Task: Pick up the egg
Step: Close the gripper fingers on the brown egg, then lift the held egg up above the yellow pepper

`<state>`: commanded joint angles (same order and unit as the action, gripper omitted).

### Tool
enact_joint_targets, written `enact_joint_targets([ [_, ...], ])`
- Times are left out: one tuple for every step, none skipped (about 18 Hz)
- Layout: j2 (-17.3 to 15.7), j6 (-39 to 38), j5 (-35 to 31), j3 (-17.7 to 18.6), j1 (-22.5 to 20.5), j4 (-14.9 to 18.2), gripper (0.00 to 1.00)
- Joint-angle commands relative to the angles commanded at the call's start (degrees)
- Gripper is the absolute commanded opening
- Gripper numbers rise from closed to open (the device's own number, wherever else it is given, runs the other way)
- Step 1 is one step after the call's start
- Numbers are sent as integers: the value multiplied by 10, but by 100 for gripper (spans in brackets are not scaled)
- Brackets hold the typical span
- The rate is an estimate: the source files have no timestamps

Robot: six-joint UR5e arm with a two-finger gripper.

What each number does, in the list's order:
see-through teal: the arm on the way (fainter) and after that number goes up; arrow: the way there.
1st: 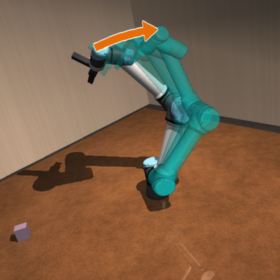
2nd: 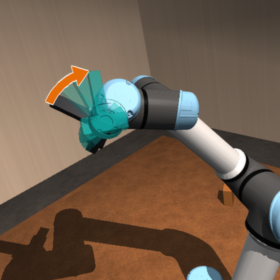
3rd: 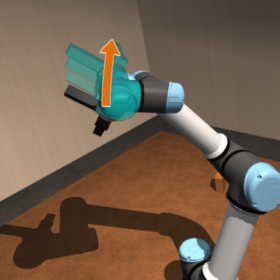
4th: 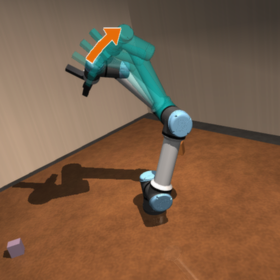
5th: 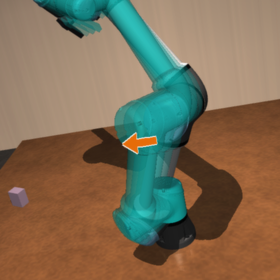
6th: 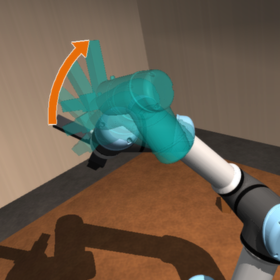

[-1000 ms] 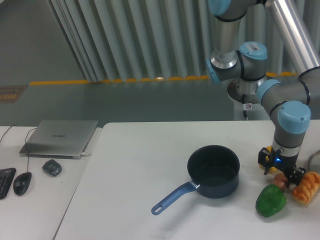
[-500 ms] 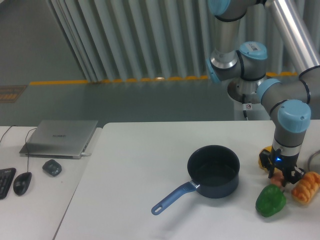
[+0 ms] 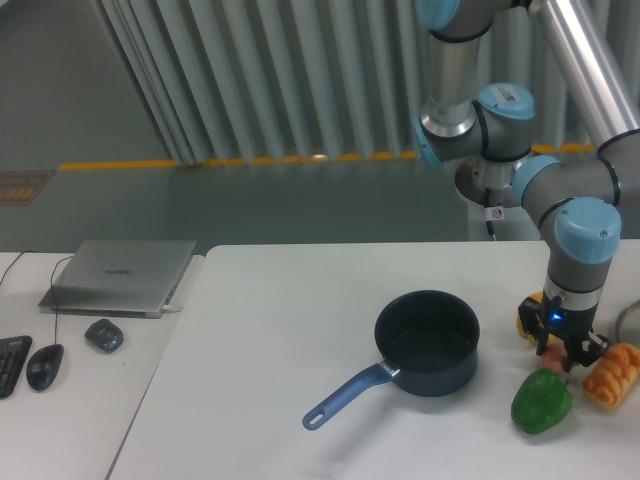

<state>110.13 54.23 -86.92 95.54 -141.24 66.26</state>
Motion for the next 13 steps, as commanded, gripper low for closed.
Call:
enact_joint_targets([
  [-4,0,0,-14,0,23,19],
  [-5,0,0,-25,-1,39,19],
  [-6,1,0,-34,-2,50,19],
  [-10,1,0,-41,-3,58,19],
  [-12,2,0,-45,-3,64,19],
  [-14,4,1,-49,-3,70,19],
  [-15,4,0,-56,-3,80,19],
  [-20,4,1,-62,-3,93,19],
  [-28,5,1,-68,-3,105,19],
  [-32,5,1,-69,-3,111,19],
  [-34,6,1,-72,-3,113,19],
  [-35,6,1,-76,-3,119,19],
  [-36,5,1,-86,-1,134,19],
])
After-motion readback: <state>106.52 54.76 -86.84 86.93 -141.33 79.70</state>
